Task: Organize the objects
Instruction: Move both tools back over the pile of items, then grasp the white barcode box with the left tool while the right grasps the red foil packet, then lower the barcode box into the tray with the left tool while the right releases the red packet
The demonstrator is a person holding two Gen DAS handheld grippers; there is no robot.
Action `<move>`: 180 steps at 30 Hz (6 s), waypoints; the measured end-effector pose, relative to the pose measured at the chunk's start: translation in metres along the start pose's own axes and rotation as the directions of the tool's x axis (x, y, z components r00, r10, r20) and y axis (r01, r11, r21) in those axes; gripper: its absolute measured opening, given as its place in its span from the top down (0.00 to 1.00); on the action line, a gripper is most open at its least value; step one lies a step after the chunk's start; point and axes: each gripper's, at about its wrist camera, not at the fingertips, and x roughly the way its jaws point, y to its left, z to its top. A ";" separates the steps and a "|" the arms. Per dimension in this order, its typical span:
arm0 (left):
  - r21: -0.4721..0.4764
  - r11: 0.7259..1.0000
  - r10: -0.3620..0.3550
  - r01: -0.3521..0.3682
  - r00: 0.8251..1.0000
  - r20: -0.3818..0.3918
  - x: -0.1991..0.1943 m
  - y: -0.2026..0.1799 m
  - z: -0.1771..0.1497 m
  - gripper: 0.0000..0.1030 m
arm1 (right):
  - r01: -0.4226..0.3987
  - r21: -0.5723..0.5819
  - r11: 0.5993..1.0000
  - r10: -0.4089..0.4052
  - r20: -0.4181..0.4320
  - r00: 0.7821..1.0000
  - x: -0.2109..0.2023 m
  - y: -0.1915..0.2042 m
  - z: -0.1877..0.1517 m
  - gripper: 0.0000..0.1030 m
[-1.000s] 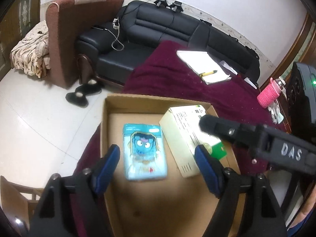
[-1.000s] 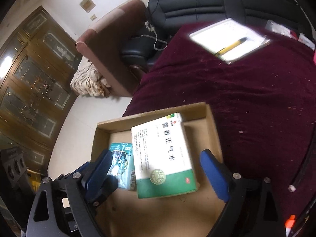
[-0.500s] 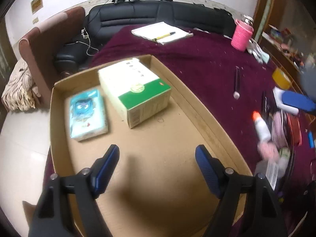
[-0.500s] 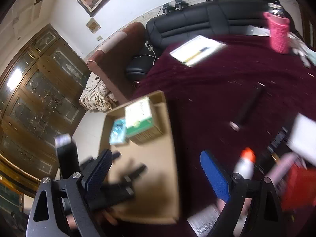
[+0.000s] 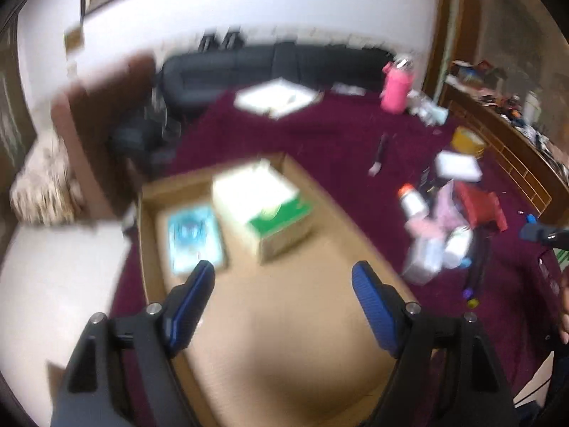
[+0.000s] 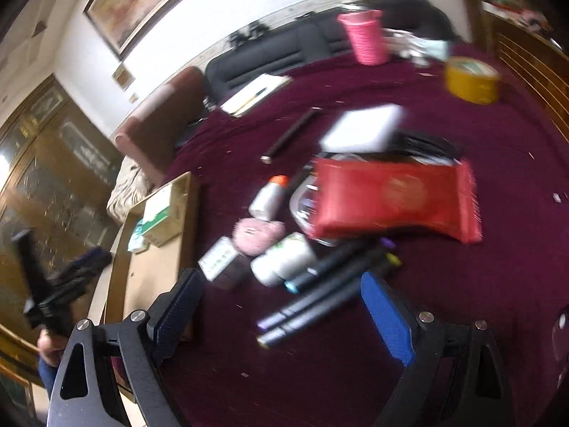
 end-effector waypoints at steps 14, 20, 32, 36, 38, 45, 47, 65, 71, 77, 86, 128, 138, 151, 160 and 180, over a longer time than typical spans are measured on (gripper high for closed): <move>0.185 0.970 -0.118 0.161 0.967 -0.226 0.085 -0.130 0.013 0.27 | 0.038 0.090 0.995 -0.050 0.133 0.990 -0.007 -0.080 -0.040 0.09; 0.181 0.972 -0.087 0.152 0.942 -0.325 0.121 -0.137 0.004 0.60 | -0.001 0.106 0.994 -0.009 0.093 0.996 0.009 -0.091 -0.045 0.09; 0.124 0.981 -0.107 0.150 0.947 -0.302 0.111 -0.163 -0.024 0.68 | -0.130 0.359 0.924 0.137 0.006 0.991 0.000 -0.109 -0.010 0.06; 0.147 0.980 -0.087 0.133 0.954 -0.286 0.113 -0.168 -0.023 0.68 | -0.104 0.520 0.848 0.132 -0.017 0.991 0.021 -0.119 0.014 0.04; 0.136 0.981 -0.097 0.141 0.953 -0.288 0.112 -0.166 -0.022 0.68 | -0.063 0.583 0.810 0.098 -0.029 0.995 0.033 -0.124 0.024 0.04; 0.109 0.979 -0.133 0.173 0.943 -0.304 0.115 -0.162 -0.018 0.68 | 0.005 0.760 0.650 0.076 -0.072 0.995 0.074 -0.134 0.047 0.04; 0.091 0.979 -0.145 0.181 0.940 -0.310 0.116 -0.159 -0.016 0.68 | 0.068 0.778 0.624 0.027 -0.108 0.994 0.082 -0.133 0.053 0.01; 0.070 0.986 -0.121 0.151 0.939 -0.322 0.123 -0.161 -0.012 0.60 | 0.282 0.234 0.931 -0.238 -0.197 0.951 0.068 -0.125 0.067 0.32; 0.123 0.988 -0.059 0.098 0.954 -0.294 0.128 -0.171 -0.011 0.69 | 0.311 0.248 0.917 -0.294 -0.103 0.950 0.066 -0.120 0.063 0.42; 0.064 0.991 -0.093 0.115 0.957 -0.275 0.125 -0.163 -0.011 0.69 | 0.265 0.203 0.943 -0.279 0.047 0.959 0.055 -0.117 0.047 0.54; -0.036 0.986 -0.166 0.162 0.961 -0.221 0.103 -0.153 -0.005 0.69 | 0.132 0.250 0.959 -0.180 0.181 0.967 0.031 -0.128 0.049 0.55; -0.337 0.941 -0.025 -0.016 0.993 -0.117 0.020 0.057 -0.055 0.68 | -0.397 -0.500 0.770 0.145 -0.469 0.871 0.137 0.201 -0.034 0.53; -0.340 0.941 -0.049 -0.005 0.988 -0.149 0.039 0.063 -0.049 0.68 | -0.325 -0.506 0.799 0.056 -0.475 0.878 0.182 0.199 -0.021 0.53; -0.368 0.930 -0.074 -0.006 0.977 -0.202 0.074 0.055 -0.038 0.68 | -0.260 -0.546 0.796 0.028 -0.396 0.918 0.191 0.203 -0.024 0.52; -0.384 0.923 -0.072 -0.015 0.975 -0.210 0.077 0.052 -0.034 0.68 | -0.249 -0.519 0.818 0.026 -0.400 0.916 0.194 0.199 -0.024 0.43; -0.437 0.900 -0.067 -0.010 0.985 -0.162 0.064 0.055 -0.029 0.34 | -0.239 -0.466 0.852 0.135 -0.244 0.960 0.120 0.173 -0.010 0.31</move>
